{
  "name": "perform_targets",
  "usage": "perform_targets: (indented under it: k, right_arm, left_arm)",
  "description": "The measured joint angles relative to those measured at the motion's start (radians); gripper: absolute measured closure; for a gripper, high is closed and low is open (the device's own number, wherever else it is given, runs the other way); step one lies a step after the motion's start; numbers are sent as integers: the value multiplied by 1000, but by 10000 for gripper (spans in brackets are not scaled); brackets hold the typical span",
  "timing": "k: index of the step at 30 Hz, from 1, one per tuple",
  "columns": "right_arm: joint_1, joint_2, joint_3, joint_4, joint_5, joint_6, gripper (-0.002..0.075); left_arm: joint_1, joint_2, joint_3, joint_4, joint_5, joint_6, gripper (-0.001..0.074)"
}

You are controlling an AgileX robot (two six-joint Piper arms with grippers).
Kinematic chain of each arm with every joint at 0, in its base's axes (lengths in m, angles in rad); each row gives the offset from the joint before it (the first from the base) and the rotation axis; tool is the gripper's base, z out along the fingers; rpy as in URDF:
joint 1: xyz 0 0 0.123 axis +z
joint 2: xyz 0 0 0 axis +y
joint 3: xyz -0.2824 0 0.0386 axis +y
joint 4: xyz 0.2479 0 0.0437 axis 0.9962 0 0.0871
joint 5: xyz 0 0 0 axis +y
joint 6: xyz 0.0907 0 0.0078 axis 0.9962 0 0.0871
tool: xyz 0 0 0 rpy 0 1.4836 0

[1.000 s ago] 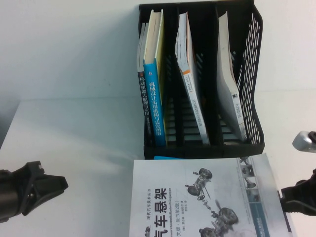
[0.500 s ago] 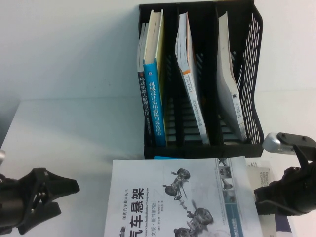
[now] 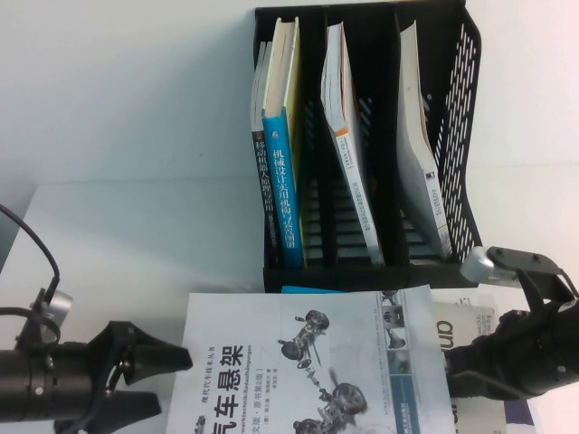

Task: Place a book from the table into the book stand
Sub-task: Push book with right arm, then pick up the book with your left arm

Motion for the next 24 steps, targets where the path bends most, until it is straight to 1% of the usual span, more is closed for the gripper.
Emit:
perform_targets:
  k: [3,7,14,19,20,22,23,24]
  right_arm:
    - [6,6,-2,30,0,-8,728]
    - [6,10,-9,36,0,-15,728]
    - [10,20,-68,36,26,-17,728]
    - [10,20,-94,36,34,-17,728]
    - [10,20,-96,36,34,-18,728]
    - [10,20,-96,32,34,-18,728]
    - [10,20,-96,28,34,-18,728]
    - [10,20,-96,19,34,-18,728]
  left_arm:
    - [-2,62,-2,-112,69,90,141]
    - [-5,136,-4,-184,129,182,140]
    - [-38,273,-6,-248,150,227,132]
    - [-44,341,-8,-300,240,269,135]
    - [-44,346,-10,-310,248,274,144]
    - [-45,351,-12,-322,255,285,191]
    - [-45,351,-14,-322,254,288,244]
    - [-45,352,-14,-320,254,290,316]
